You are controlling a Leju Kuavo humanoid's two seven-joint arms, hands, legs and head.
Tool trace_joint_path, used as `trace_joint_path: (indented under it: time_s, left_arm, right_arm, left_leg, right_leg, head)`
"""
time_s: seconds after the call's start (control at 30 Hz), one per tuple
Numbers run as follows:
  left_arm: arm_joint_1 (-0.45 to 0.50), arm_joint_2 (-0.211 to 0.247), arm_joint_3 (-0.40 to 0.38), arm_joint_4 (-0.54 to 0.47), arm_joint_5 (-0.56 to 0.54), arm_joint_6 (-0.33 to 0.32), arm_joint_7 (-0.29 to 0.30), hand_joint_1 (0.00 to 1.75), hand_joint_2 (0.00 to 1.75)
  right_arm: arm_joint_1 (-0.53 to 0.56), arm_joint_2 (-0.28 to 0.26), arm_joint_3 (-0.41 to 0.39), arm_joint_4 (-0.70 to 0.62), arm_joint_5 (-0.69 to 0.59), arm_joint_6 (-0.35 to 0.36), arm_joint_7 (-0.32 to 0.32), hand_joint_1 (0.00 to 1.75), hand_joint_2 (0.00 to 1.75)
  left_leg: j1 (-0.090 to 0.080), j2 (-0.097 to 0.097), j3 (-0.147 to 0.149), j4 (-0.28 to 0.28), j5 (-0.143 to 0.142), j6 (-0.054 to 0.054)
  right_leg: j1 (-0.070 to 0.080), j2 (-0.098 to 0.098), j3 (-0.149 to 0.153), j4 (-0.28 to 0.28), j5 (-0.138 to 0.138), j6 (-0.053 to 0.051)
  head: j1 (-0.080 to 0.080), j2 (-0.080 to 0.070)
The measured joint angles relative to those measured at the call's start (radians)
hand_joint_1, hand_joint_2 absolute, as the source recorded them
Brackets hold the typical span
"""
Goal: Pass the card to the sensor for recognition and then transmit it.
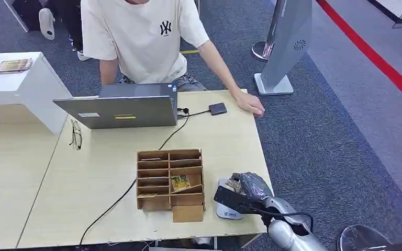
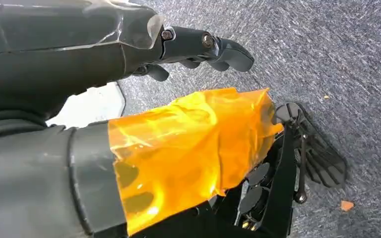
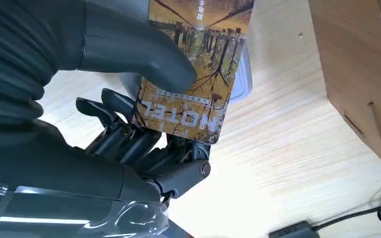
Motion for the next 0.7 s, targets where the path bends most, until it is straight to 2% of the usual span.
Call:
trace_joint_path:
  time_s: [0.7]
  left_arm:
    - [0.000,0.001,-0.001,0.000,-0.006,-0.002,0.005,0.00,0.00]
  right_arm:
    - [-0.028,0.011,0.000,0.048,0.000,0.006,-0.001,1.75,1.75]
  left_leg:
    - [0.000,0.000,0.002,0.000,0.000,0.000]
  right_leg:
    - [0.000,0.000,0.001,0.000,0.000,0.000]
  head:
    - [0.000,0.000]
